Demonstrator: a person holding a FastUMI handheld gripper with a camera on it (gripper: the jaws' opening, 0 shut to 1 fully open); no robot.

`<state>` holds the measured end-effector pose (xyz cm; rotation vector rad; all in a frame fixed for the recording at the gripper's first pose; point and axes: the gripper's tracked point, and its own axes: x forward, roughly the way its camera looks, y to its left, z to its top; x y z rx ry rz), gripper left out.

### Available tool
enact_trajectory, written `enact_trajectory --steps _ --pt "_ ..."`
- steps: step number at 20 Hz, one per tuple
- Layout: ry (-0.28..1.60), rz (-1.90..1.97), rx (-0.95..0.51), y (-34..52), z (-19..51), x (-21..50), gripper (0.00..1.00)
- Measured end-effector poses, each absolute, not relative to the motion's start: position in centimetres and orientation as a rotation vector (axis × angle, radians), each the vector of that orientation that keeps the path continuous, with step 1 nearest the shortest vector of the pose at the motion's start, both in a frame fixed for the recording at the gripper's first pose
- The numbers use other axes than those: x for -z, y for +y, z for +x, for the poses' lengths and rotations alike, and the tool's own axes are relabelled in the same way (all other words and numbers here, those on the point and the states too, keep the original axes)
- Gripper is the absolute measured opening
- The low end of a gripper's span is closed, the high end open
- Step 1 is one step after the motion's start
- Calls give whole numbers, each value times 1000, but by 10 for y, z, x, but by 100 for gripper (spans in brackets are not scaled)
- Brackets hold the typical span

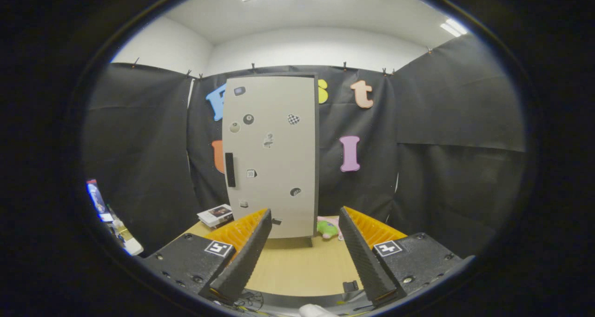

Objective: Open the shoe cabinet door, grab the shoes and put them into the shoe cabinet, then close the shoe cabinet door.

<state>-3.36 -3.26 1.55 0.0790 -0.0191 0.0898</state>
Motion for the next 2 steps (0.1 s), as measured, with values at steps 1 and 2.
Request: enact_trajectory --steps 1,2 --pt "-20 81 -90 -32 -35 -16 95" --pt "-22 82 -89 -32 -35 -16 95"
